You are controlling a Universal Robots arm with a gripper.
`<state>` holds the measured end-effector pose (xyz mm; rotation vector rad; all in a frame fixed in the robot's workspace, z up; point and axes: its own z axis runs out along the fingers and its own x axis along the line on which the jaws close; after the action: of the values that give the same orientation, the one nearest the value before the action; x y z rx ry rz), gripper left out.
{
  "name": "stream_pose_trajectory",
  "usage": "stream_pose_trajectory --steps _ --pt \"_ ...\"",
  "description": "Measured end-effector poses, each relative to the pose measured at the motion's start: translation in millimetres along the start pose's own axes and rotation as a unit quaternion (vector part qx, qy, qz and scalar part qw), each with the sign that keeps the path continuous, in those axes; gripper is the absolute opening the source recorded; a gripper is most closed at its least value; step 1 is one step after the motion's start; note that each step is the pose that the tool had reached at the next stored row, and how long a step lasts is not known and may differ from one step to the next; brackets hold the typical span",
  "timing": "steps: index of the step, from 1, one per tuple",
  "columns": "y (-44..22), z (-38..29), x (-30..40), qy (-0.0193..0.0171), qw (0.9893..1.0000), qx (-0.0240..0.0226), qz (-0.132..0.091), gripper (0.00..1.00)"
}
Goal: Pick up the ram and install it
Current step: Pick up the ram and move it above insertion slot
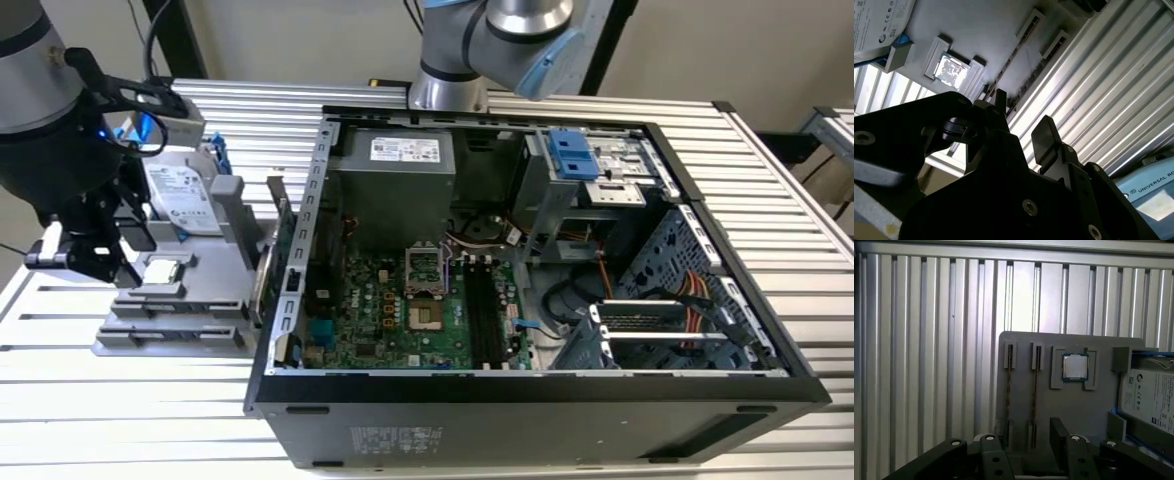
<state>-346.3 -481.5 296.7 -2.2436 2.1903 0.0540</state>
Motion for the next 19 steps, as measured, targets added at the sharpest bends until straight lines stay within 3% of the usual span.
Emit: stream_pose_trajectory --steps 19 --pt "-0.1 5.4 0.2 0.0 1.0 0.0 0.0 1.0"
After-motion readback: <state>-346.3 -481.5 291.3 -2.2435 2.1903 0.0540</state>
